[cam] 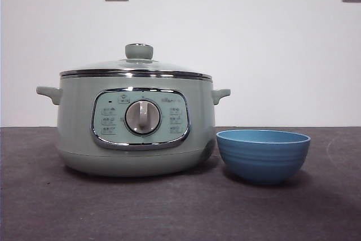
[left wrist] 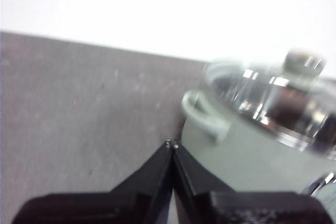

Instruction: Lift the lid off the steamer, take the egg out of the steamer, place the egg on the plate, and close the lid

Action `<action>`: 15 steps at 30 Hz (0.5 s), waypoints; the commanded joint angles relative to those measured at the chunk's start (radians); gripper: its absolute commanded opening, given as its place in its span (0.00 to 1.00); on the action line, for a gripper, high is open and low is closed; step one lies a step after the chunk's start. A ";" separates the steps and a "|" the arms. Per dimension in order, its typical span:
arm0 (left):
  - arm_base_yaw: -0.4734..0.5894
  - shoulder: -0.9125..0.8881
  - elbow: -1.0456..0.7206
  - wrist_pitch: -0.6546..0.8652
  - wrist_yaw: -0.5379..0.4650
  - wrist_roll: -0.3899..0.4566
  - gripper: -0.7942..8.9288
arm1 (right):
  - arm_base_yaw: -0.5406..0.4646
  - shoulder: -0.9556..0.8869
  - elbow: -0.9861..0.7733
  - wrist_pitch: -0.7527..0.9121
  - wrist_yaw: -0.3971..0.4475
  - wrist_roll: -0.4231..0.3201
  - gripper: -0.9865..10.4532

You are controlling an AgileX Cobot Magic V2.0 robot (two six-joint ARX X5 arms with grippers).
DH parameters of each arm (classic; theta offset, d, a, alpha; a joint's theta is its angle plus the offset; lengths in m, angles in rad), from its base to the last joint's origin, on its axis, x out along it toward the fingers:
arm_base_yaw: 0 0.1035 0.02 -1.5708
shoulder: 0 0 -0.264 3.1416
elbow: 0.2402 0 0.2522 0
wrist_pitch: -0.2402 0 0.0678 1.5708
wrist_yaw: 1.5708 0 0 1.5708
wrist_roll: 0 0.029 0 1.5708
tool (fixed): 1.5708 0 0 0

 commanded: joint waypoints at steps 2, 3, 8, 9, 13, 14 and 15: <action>0.001 0.034 0.108 -0.079 0.018 -0.025 0.07 | 0.002 0.083 0.092 -0.042 -0.068 0.027 0.08; 0.001 0.048 0.140 -0.096 0.034 -0.024 0.07 | 0.002 0.113 0.125 -0.063 -0.090 0.026 0.08; 0.001 0.145 0.303 -0.180 0.117 -0.014 0.07 | 0.002 0.281 0.304 -0.179 -0.259 -0.040 0.08; 0.001 0.169 0.337 -0.197 0.137 0.003 0.07 | 0.002 0.317 0.346 -0.208 -0.296 -0.063 0.08; 0.001 0.263 0.462 -0.270 0.207 0.048 0.07 | 0.002 0.450 0.516 -0.340 -0.407 -0.141 0.08; 0.001 0.290 0.495 -0.293 0.229 0.063 0.07 | 0.003 0.485 0.563 -0.378 -0.426 -0.161 0.08; 0.001 0.318 0.528 -0.319 0.250 0.077 0.07 | 0.003 0.519 0.608 -0.417 -0.430 -0.182 0.08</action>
